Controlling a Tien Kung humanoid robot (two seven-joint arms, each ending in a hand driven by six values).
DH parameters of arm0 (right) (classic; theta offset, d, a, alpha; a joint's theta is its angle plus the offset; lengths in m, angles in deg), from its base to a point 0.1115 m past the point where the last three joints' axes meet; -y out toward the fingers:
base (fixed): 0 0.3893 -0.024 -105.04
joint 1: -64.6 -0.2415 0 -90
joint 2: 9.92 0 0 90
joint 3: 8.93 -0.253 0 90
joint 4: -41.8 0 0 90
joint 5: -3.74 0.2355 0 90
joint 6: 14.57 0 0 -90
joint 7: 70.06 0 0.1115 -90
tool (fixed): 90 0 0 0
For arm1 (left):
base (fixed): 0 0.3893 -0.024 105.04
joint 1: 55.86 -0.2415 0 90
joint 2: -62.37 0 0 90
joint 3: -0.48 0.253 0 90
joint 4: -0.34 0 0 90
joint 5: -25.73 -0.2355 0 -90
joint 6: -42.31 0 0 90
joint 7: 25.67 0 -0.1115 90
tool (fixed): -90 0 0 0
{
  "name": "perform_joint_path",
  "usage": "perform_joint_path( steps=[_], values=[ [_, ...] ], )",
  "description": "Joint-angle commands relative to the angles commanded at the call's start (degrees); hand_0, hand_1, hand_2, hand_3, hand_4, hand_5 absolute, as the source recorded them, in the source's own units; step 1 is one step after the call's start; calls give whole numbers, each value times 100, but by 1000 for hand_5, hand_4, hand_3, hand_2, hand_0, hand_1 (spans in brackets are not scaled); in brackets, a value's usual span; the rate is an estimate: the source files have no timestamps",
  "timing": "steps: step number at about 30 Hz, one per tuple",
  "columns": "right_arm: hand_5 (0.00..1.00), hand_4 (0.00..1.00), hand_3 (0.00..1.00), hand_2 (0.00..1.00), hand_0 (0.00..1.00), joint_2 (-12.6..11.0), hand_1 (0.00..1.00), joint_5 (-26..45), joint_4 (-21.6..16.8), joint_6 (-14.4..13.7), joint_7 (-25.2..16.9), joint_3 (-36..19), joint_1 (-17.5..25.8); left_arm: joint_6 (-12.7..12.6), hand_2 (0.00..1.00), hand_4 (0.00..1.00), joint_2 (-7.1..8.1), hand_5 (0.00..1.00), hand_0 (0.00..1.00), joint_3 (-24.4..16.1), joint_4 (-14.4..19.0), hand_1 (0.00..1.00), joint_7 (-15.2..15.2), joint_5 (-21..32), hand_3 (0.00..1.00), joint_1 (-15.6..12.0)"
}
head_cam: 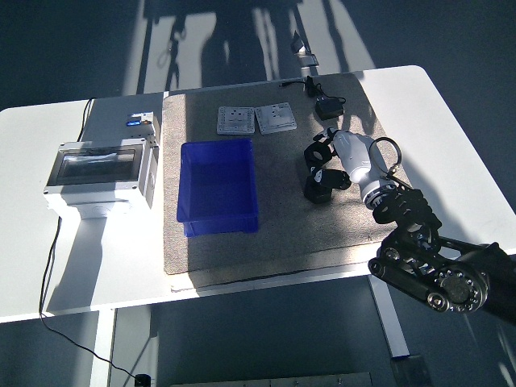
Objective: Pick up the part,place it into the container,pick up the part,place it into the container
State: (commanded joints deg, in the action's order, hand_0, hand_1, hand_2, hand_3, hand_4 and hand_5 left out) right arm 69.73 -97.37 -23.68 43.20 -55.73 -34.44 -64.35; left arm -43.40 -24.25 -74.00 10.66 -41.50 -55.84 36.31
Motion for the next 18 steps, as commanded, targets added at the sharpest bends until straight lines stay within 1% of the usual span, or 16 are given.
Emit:
perform_joint_path(
  steps=[1, 3, 5, 7, 9, 10, 13, 15, 16, 18],
  values=[
    [2, 260, 700, 617, 443, 32, 536, 85, -102, -12, -101, 110, -47, -2, 663, 895, -2, 998, 703, -2, 0, 695, 1, -9, 379, -1],
    [2, 260, 700, 615, 453, 81, 531, 181, -321, 59, -256, 345, -140, -5, 664, 892, -6, 998, 703, -6, 0, 694, 5, -31, 381, -3],
    [2, 260, 700, 615, 453, 121, 531, 92, -543, 198, -307, 588, -241, -9, 664, 892, -7, 998, 703, -14, 0, 694, 11, -66, 381, 4],
    [2, 260, 700, 615, 453, 151, 531, -14, -638, 300, -314, 738, -303, -17, 664, 892, -10, 998, 703, -6, 0, 694, 19, -73, 381, 12],
    [2, 260, 700, 615, 453, 174, 531, -130, -650, 376, -295, 776, -330, -19, 664, 892, -13, 998, 703, 9, 0, 694, 22, -76, 381, 22],
    [2, 262, 699, 619, 485, 183, 545, -195, -645, 417, -284, 774, -335, -19, 666, 886, -14, 998, 704, 20, 0, 695, 25, -76, 384, 27],
    [2, 262, 699, 619, 485, 205, 545, -324, -594, 547, -263, 751, -315, -19, 666, 886, -13, 998, 704, 15, 0, 695, 26, -88, 384, 32],
    [2, 262, 699, 619, 485, 220, 545, -333, -564, 688, -272, 750, -297, -21, 666, 886, -10, 998, 704, 16, 0, 695, 33, -88, 384, 37],
    [2, 266, 701, 625, 508, 227, 563, -333, -561, 730, -285, 753, -289, -20, 666, 884, -9, 998, 704, 13, 0, 695, 36, -91, 388, 38],
    [2, 266, 701, 625, 508, 241, 563, -338, -558, 780, -302, 756, -279, -18, 666, 884, -7, 998, 704, 5, 0, 695, 41, -102, 388, 39]
  ],
)
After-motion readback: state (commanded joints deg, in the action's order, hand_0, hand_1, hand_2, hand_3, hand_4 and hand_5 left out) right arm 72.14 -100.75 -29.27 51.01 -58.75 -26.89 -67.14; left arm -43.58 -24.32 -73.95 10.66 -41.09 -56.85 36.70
